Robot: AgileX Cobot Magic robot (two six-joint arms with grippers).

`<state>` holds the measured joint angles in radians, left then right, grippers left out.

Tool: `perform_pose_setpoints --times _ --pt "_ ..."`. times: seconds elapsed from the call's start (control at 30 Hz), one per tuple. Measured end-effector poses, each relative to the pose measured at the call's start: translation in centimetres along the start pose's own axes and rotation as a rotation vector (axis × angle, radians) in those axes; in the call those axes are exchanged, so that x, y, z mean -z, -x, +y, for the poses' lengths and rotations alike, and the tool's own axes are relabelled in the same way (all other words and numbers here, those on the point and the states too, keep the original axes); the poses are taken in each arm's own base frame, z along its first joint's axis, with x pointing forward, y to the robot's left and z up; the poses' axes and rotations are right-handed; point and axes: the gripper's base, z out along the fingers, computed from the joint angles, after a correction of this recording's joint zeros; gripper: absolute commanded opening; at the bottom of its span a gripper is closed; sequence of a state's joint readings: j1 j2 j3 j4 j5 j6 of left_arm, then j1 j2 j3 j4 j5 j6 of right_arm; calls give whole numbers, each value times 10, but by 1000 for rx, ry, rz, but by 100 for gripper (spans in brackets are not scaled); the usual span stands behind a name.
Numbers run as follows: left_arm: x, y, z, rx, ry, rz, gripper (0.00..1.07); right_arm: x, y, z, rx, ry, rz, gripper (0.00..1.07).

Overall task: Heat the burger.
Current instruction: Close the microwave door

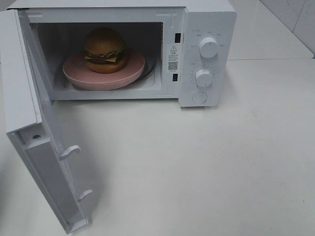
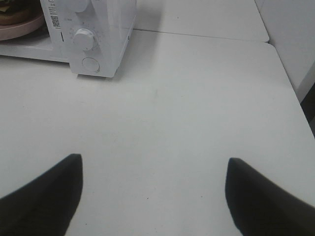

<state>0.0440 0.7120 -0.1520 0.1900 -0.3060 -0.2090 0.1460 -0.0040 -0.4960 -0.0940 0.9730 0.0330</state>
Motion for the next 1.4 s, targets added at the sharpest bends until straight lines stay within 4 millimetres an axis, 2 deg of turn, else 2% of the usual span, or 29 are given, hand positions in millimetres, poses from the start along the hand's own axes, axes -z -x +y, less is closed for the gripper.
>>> perform_pose_setpoints --times 0.17,0.4,0.63,0.97,1.13,1.4 --pt "-12 -6 -4 -2 -49 37 0 0 0 0 0 0 0 75" --pt "-31 -15 -19 -21 -240 42 0 0 0 0 0 0 0 75" --pt "-38 -25 -26 -60 -330 79 0 0 0 0 0 0 0 75" --pt "-51 -36 -32 -10 -408 98 0 0 0 0 0 0 0 75" --pt "-52 -39 -48 -29 -492 106 0 0 0 0 0 0 0 75" --pt "-55 -42 -64 -21 -498 90 0 0 0 0 0 0 0 75"
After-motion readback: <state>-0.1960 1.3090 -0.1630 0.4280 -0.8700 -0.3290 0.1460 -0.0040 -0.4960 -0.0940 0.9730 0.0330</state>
